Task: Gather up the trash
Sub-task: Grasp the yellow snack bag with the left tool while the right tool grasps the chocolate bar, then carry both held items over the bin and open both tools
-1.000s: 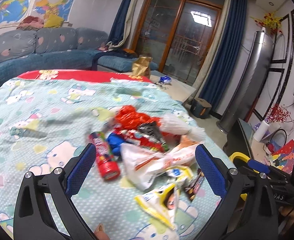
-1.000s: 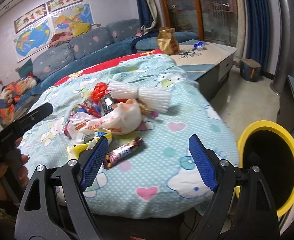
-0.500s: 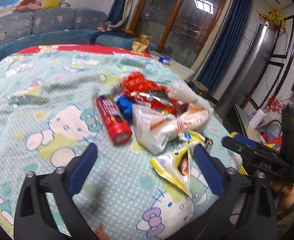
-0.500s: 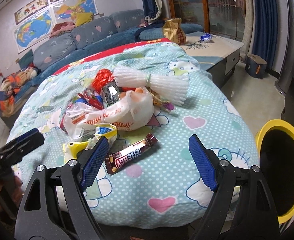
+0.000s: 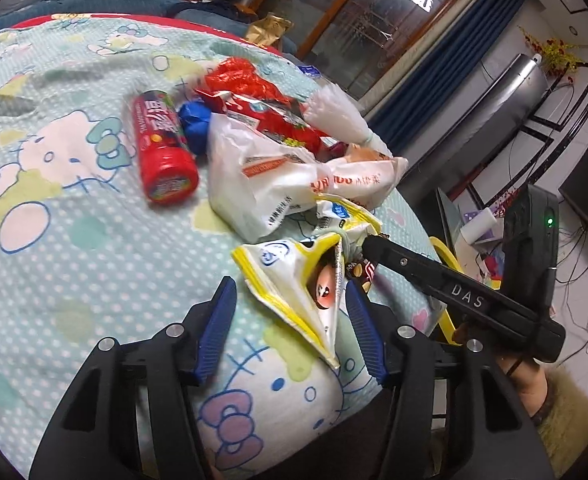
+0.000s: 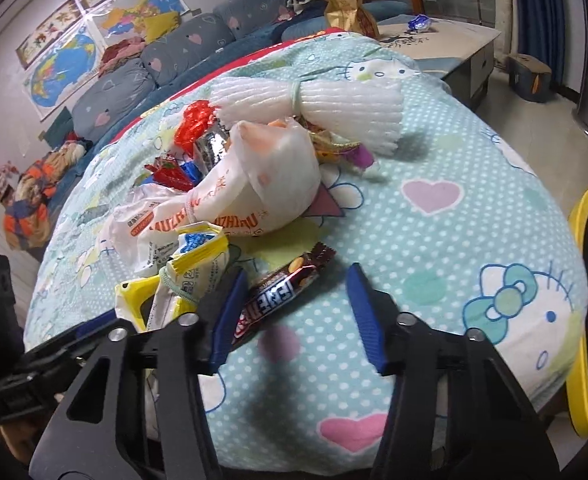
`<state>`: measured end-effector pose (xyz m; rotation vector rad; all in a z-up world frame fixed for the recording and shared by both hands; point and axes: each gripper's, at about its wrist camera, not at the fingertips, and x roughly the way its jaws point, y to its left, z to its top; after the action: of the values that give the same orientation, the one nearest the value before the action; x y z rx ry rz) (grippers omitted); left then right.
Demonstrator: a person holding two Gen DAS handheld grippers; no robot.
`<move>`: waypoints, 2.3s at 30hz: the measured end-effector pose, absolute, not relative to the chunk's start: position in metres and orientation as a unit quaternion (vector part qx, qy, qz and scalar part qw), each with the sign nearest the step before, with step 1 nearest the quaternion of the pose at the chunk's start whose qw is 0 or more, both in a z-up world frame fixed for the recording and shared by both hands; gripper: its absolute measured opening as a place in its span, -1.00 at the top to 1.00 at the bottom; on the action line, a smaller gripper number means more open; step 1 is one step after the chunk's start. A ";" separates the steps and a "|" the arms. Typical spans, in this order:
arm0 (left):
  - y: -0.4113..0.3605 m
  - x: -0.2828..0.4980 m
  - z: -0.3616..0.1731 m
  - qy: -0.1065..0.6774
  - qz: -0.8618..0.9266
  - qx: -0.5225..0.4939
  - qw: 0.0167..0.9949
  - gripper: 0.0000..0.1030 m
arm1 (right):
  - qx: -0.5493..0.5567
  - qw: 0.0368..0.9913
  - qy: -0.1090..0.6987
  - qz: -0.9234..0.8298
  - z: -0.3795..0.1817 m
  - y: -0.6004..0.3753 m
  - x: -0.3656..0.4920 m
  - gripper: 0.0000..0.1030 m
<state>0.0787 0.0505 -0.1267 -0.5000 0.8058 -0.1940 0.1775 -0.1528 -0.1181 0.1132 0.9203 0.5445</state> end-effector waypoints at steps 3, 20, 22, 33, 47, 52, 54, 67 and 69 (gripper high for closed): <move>0.045 0.082 -0.130 0.391 -0.097 -0.242 0.883 0.25 | 0.046 0.860 0.434 0.265 -0.118 -0.148 0.175 0.51; 0.033 0.079 -0.118 0.379 -0.102 -0.199 0.898 0.62 | 0.058 0.863 0.416 0.282 -0.103 -0.170 0.167 0.87; 0.032 0.078 -0.112 0.372 -0.103 -0.195 0.902 0.63 | 0.053 0.865 0.410 0.283 -0.098 -0.173 0.164 0.89; 0.027 0.070 -0.094 0.348 -0.113 -0.183 0.913 0.64 | 0.033 0.880 0.380 0.283 -0.075 -0.187 0.153 0.93; 0.023 0.068 -0.077 0.327 -0.116 -0.170 0.922 0.66 | 0.033 0.894 0.356 0.270 -0.062 -0.203 0.152 0.94; 0.019 0.067 -0.072 0.321 -0.119 -0.165 0.925 0.77 | 0.045 0.900 0.351 0.255 -0.058 -0.220 0.156 0.94; 0.016 0.069 -0.070 0.320 -0.121 -0.161 0.926 0.77 | 0.049 0.904 0.345 0.249 -0.055 -0.226 0.156 0.94; -0.011 0.081 -0.057 0.312 -0.139 -0.141 0.929 0.78 | 0.075 0.920 0.323 0.210 -0.044 -0.262 0.164 0.94; -0.020 0.084 -0.053 0.308 -0.148 -0.132 0.931 0.78 | 0.077 0.924 0.316 0.201 -0.040 -0.268 0.163 0.94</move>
<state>0.0840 -0.0196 -0.0528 -0.2702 0.6306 -0.3029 0.1629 -0.2676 -0.0405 0.1579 0.6493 0.4129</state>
